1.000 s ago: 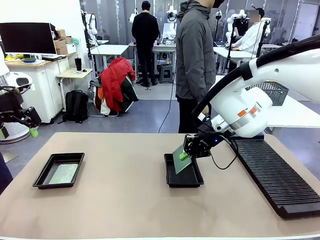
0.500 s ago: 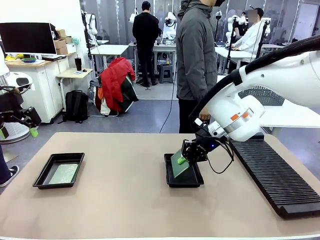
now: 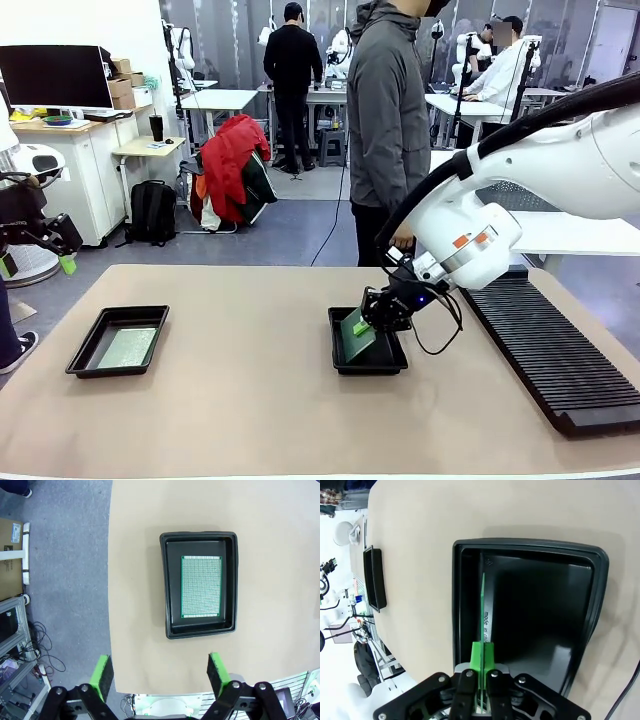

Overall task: Inspect and transfer BCBs to ESD trays.
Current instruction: Pick up the Blank PCB from the PCB Rack and place it in the right ESD tray.

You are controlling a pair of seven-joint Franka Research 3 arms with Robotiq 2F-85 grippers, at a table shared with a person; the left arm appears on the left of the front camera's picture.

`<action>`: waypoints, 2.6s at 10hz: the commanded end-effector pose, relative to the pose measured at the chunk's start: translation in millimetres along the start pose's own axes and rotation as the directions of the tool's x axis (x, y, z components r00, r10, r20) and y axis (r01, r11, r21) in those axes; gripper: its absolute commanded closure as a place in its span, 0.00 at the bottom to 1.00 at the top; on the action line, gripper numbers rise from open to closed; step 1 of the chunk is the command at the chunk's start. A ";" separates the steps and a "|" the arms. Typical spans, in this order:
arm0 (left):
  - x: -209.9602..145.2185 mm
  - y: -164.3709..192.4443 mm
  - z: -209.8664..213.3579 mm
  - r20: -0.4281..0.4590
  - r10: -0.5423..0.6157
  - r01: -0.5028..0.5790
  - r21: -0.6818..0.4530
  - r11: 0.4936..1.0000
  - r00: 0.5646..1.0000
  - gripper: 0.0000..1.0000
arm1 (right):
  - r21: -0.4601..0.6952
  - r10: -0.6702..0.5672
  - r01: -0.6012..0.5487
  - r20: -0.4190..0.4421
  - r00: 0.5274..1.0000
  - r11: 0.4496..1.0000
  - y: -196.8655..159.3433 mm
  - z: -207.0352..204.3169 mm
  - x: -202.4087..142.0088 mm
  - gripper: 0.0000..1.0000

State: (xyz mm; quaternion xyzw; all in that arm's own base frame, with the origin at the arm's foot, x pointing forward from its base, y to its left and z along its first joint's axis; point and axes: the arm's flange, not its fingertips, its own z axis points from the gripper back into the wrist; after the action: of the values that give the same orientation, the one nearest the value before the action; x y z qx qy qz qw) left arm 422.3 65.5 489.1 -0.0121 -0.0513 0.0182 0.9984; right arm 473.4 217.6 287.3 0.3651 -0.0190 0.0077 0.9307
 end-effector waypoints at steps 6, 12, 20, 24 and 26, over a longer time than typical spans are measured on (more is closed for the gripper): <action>0.1 1.8 -2.5 0.011 -0.012 0.012 -0.008 1.000 1.000 0.00 | 0.003 -0.007 0.007 -0.002 1.000 1.000 -2.8 -2.8 0.7 0.98; 0.1 1.8 -2.5 0.011 -0.012 0.012 -0.008 1.000 1.000 0.00 | -0.056 -0.024 0.024 -0.002 1.000 0.998 5.7 2.6 0.7 0.79; 0.1 1.8 -2.5 0.011 -0.012 0.012 -0.008 1.000 1.000 0.00 | -0.426 -0.033 0.024 -0.012 0.999 0.905 54.0 47.2 -3.4 0.17; 0.1 1.8 -2.5 0.011 -0.012 0.012 -0.008 1.000 1.000 0.00 | -0.563 -0.061 0.048 -0.004 0.998 0.825 75.1 73.0 -9.7 0.00; 0.1 1.8 -2.5 0.011 -0.012 0.012 -0.008 1.000 1.000 0.00 | -0.566 -0.041 0.027 -0.012 0.999 0.824 80.8 78.5 -11.4 0.00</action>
State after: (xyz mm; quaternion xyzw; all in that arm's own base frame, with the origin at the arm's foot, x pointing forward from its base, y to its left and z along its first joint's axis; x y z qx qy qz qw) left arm 422.3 65.5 489.1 -0.0122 -0.0513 0.0182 0.9984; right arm 457.2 218.6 395.7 0.0852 -0.0030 -0.0098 0.9963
